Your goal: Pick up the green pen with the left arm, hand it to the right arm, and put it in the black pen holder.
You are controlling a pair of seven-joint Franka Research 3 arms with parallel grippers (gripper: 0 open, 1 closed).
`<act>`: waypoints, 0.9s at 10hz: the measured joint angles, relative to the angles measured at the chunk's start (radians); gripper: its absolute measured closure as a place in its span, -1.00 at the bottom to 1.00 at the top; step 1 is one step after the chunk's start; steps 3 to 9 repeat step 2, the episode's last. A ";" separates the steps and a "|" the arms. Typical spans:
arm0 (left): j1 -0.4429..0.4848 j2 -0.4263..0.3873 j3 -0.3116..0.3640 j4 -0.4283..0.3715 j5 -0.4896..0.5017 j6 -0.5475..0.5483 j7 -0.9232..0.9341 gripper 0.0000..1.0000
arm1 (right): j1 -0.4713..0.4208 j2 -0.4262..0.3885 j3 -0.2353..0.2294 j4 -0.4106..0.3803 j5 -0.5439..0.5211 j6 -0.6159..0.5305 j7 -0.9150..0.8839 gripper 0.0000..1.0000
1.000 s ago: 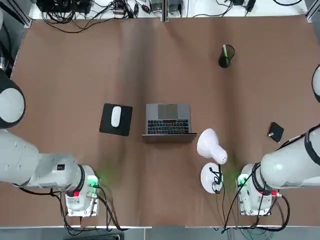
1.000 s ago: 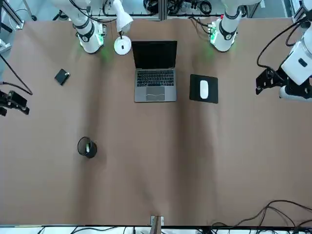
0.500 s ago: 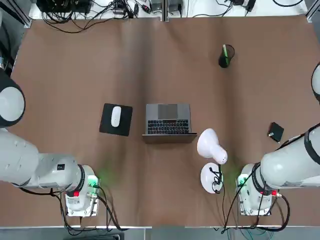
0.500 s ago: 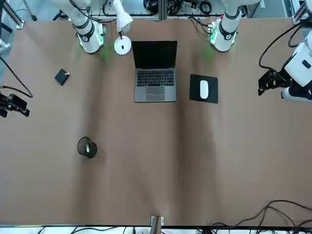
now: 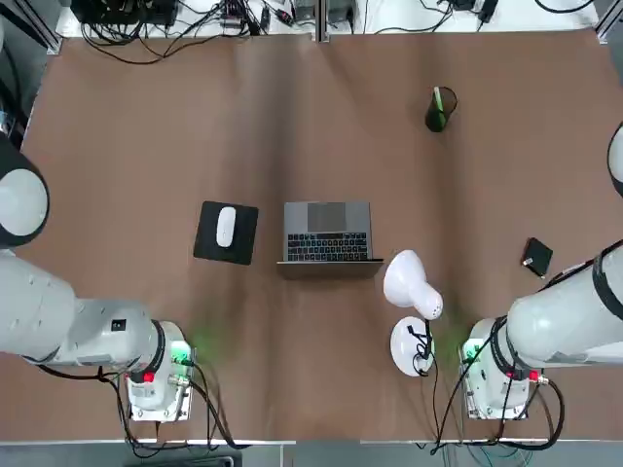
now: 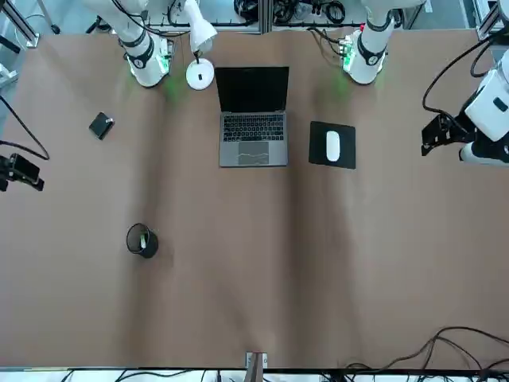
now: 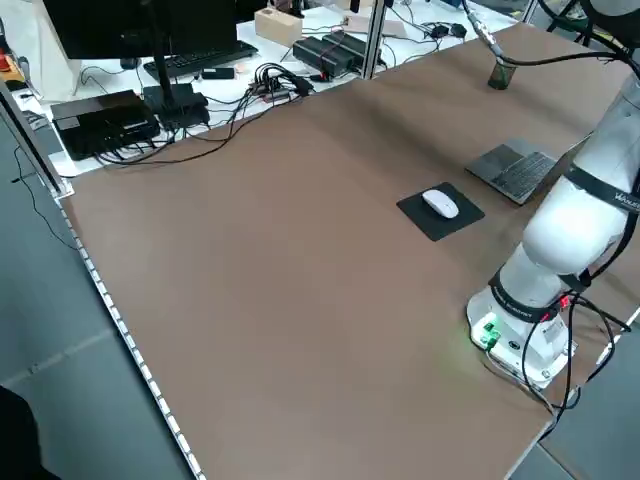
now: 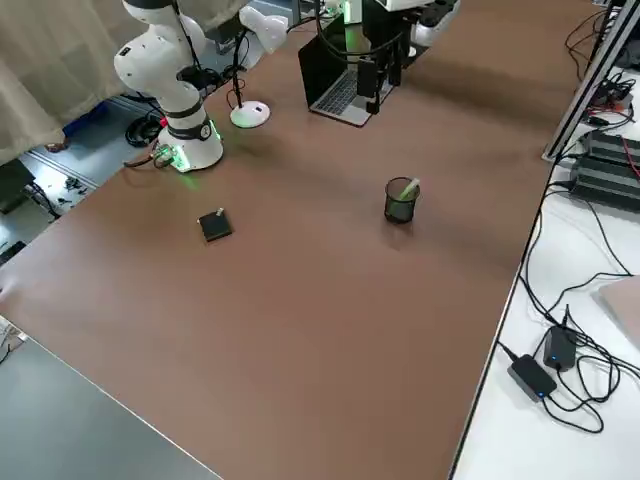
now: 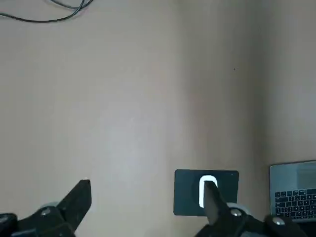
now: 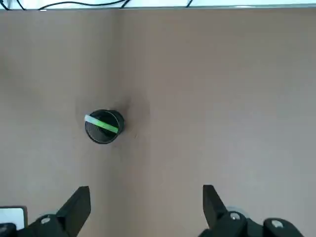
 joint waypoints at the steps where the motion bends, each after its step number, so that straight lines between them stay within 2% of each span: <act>1: 0.000 0.000 0.000 0.000 0.000 0.000 -0.001 -1.00 | 0.000 0.001 0.000 0.000 0.000 0.002 0.000 -1.00; 9: 0.001 0.000 0.000 0.000 0.000 0.000 -0.002 -1.00 | 0.000 0.002 0.000 0.000 0.000 0.002 0.000 -1.00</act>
